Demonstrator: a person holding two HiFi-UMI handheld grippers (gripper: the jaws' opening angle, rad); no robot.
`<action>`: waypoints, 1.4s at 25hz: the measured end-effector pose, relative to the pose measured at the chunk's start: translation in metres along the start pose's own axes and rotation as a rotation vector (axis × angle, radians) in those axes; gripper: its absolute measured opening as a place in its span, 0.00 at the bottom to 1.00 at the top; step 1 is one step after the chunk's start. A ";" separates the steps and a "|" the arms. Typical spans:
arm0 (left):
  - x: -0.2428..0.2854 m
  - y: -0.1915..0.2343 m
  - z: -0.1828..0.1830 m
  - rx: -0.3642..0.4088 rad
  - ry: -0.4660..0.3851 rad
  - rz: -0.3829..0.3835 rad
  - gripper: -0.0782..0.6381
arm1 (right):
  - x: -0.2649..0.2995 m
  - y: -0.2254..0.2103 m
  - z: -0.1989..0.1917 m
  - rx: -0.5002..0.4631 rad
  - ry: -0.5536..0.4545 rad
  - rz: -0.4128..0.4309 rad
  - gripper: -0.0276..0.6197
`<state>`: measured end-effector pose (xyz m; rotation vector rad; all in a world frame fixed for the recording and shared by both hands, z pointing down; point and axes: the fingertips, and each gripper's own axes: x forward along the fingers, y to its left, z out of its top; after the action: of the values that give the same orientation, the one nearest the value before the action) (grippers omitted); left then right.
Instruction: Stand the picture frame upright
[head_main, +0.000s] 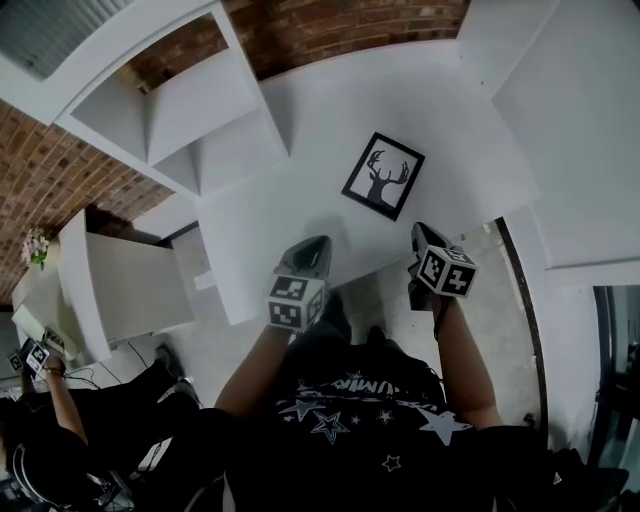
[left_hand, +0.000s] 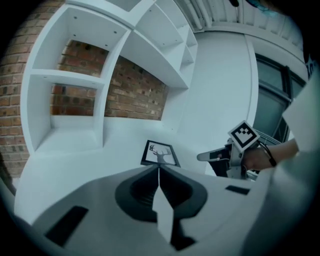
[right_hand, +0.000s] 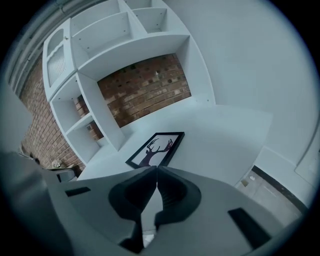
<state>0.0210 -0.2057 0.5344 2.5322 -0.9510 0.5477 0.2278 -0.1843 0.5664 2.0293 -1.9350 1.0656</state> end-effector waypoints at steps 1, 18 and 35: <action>0.005 0.003 0.002 0.006 0.006 -0.012 0.14 | 0.006 0.001 0.001 0.001 0.008 -0.008 0.07; 0.051 0.039 0.012 0.009 0.064 -0.084 0.14 | 0.089 -0.011 0.006 0.004 0.199 -0.158 0.27; 0.052 0.047 0.005 -0.010 0.089 -0.049 0.14 | 0.103 -0.019 0.000 0.014 0.233 -0.164 0.24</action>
<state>0.0260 -0.2694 0.5646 2.4932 -0.8554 0.6337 0.2368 -0.2656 0.6322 1.9328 -1.6240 1.2160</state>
